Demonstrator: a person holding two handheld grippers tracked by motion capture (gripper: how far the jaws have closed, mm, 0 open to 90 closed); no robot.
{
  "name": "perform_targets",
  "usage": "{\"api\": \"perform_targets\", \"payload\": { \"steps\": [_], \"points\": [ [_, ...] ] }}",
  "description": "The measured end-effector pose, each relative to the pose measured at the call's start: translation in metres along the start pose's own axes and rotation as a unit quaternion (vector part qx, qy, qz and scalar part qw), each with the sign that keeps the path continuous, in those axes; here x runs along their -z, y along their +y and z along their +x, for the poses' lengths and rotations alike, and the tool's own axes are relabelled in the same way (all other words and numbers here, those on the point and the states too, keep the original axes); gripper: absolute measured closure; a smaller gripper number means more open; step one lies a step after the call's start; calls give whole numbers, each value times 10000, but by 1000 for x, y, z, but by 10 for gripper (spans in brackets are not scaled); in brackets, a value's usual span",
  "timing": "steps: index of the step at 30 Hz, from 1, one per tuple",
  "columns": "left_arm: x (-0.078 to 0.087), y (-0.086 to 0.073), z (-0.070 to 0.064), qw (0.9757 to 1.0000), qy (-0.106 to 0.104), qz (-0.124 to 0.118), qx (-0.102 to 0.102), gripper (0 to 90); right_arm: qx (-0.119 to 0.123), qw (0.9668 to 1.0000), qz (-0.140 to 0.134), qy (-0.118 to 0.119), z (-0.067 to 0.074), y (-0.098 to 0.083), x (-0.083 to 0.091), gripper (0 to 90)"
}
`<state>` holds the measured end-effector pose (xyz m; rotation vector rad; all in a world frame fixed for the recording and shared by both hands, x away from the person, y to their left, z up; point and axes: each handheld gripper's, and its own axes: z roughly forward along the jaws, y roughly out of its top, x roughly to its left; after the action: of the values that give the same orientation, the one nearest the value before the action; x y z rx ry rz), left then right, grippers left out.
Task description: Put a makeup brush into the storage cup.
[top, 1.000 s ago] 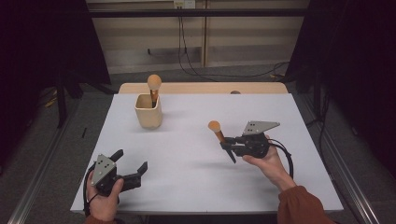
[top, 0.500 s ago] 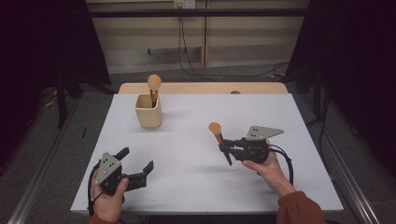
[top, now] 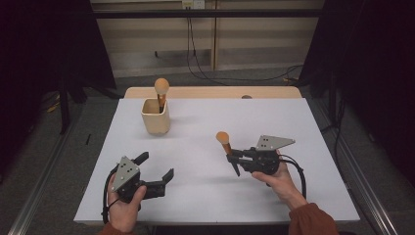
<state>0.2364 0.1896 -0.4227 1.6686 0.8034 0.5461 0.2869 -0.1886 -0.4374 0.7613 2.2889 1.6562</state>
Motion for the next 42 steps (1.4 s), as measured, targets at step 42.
{"api": "perform_targets", "payload": {
  "steps": [42],
  "points": [
    [-87, 43, -72, 9944, -984, -4, -374, 45, 118, 9987, -157, 470, 24, 7, -9, 747]
  ]
}}
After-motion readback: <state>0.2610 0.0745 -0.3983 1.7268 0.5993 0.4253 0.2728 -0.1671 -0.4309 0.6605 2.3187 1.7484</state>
